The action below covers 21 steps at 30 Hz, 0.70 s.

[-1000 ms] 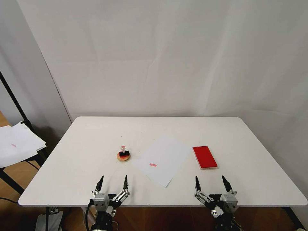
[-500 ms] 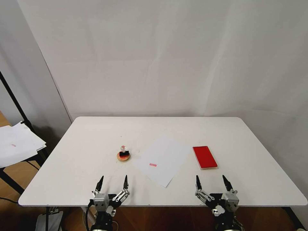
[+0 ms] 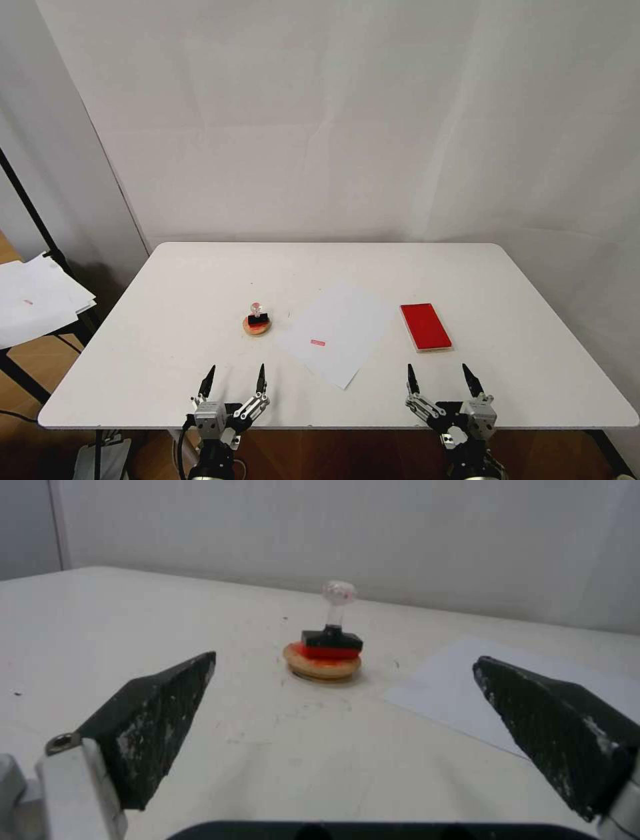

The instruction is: Pick up the stamp from the ink pad and place it onto another ink pad.

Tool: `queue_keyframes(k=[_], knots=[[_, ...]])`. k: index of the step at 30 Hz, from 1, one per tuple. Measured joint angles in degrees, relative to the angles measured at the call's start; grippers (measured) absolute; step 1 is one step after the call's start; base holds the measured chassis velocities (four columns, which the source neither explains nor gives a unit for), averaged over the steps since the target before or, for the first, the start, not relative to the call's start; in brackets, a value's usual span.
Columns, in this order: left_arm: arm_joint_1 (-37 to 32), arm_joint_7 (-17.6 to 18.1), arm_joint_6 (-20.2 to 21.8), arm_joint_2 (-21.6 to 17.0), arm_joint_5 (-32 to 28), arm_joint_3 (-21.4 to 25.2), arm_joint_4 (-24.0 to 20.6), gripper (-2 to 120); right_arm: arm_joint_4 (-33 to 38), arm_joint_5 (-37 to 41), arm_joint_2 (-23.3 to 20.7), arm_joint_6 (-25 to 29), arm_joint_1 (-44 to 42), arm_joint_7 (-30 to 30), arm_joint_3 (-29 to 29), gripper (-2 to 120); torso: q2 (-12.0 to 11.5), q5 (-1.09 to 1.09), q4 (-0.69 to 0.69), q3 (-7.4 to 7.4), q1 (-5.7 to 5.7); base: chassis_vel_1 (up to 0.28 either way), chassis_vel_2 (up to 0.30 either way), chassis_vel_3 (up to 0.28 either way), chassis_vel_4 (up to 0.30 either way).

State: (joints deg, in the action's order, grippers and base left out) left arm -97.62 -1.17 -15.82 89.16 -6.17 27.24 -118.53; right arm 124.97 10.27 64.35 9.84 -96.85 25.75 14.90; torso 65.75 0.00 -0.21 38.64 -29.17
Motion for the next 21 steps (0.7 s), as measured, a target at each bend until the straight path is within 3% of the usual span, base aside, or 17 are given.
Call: queue_keyframes(k=[21], knots=[[0.0,0.0,0.0,0.0,0.0,0.0,0.0,102,0.04,-0.01,0.0,-0.04,0.0,0.04,-0.01,100,0.0,0.0,0.0,0.0,0.0,0.0,0.0,0.0,0.0]])
